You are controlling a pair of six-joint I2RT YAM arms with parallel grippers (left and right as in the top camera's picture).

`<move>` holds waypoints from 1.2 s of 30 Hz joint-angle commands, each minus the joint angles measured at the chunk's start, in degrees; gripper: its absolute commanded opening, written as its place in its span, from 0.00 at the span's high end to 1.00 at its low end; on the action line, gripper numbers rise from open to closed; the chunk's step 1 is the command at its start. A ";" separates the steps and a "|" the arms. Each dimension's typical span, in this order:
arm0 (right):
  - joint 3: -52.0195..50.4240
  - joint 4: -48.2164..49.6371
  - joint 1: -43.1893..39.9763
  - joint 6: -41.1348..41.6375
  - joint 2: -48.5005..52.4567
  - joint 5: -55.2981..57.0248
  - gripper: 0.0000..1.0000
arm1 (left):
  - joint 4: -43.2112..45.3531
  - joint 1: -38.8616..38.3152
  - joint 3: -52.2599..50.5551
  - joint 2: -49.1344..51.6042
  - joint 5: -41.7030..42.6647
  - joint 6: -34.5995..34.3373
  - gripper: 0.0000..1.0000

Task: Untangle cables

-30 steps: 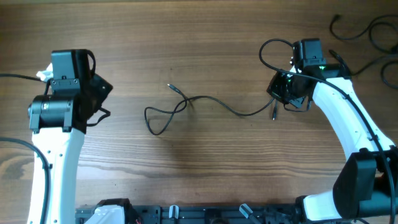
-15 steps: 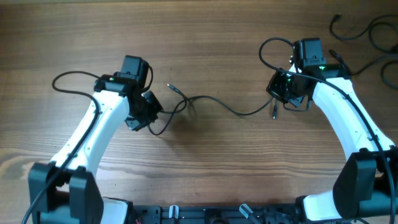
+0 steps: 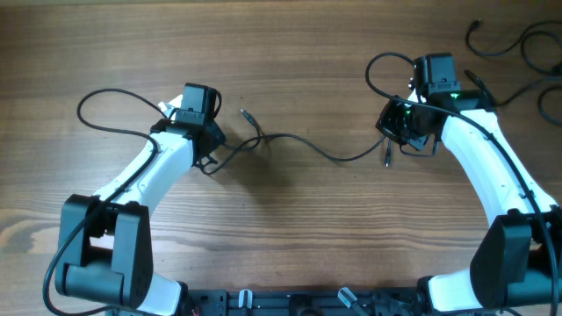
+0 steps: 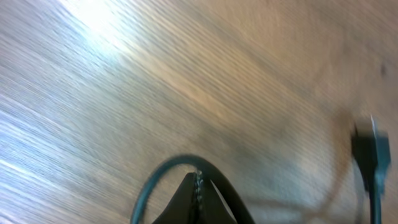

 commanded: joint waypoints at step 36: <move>-0.07 1.81 -0.09 -1.31 -0.31 -2.05 0.94 | -11.98 -4.50 -1.05 -6.93 8.35 35.56 0.11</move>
